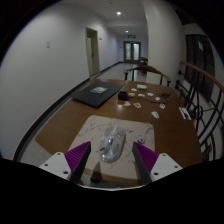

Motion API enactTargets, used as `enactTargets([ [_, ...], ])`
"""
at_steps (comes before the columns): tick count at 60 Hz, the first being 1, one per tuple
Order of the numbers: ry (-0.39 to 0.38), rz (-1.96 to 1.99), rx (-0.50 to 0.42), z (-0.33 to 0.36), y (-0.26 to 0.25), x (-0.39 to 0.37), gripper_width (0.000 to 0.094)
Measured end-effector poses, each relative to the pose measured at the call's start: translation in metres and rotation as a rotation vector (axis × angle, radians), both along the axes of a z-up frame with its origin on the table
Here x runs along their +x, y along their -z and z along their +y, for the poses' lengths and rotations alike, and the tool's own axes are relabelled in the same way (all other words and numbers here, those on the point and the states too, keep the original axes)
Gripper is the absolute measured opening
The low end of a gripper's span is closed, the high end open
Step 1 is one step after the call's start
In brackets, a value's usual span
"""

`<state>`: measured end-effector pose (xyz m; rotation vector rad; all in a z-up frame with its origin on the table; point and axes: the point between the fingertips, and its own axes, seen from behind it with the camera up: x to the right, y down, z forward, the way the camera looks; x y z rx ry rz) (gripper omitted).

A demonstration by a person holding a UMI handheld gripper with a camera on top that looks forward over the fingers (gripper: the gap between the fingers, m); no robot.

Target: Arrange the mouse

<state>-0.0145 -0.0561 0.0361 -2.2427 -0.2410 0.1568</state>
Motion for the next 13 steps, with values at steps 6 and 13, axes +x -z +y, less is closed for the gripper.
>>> enactTargets([
  [6, -0.032, 0.038, -0.012, -0.036, -0.012, 0.025, 0.0846],
  [13, -0.025, 0.056, -0.035, -0.066, -0.015, 0.07, 0.085],
])
